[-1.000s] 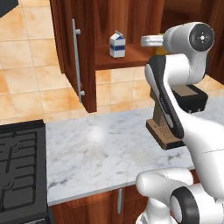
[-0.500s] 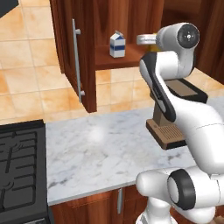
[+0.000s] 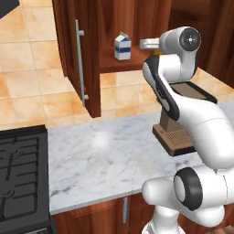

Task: Sort all alcoholic drinks to one cabinet, and non-alcoholic drinks to the other.

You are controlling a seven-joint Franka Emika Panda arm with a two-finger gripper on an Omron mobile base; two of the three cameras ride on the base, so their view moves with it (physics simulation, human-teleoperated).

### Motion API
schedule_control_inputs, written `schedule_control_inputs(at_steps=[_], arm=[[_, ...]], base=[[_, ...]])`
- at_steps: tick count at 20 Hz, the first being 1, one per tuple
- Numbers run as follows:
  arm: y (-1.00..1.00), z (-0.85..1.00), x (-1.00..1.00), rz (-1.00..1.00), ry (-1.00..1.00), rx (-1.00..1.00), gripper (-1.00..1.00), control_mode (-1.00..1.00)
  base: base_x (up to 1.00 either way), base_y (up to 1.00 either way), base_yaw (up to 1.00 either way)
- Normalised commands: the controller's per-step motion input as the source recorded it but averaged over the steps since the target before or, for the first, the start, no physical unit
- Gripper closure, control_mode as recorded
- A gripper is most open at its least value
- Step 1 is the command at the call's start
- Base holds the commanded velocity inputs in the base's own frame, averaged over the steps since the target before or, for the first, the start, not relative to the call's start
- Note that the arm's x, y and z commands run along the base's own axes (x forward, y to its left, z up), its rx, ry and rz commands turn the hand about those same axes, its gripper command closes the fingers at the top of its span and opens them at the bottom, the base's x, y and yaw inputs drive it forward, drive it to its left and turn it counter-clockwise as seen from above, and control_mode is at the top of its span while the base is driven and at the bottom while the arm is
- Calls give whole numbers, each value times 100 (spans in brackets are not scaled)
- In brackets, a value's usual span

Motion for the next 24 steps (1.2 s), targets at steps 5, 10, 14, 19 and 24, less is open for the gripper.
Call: schedule_control_inputs(at_steps=[5, 10, 14, 19, 24], arm=[[0, 0, 41, 2, 0, 0, 100, -100], [0, -7, 40, 3, 0, 0, 100, -100], [0, -26, 30, 7, -11, -1, 100, -100], [0, -8, 17, 10, -27, -3, 100, -100], [0, 0, 5, 7, -27, -6, -100, -100]], base=[[0, 0, 0], [0, 0, 0], [0, 0, 0], [0, 0, 0], [0, 0, 0]])
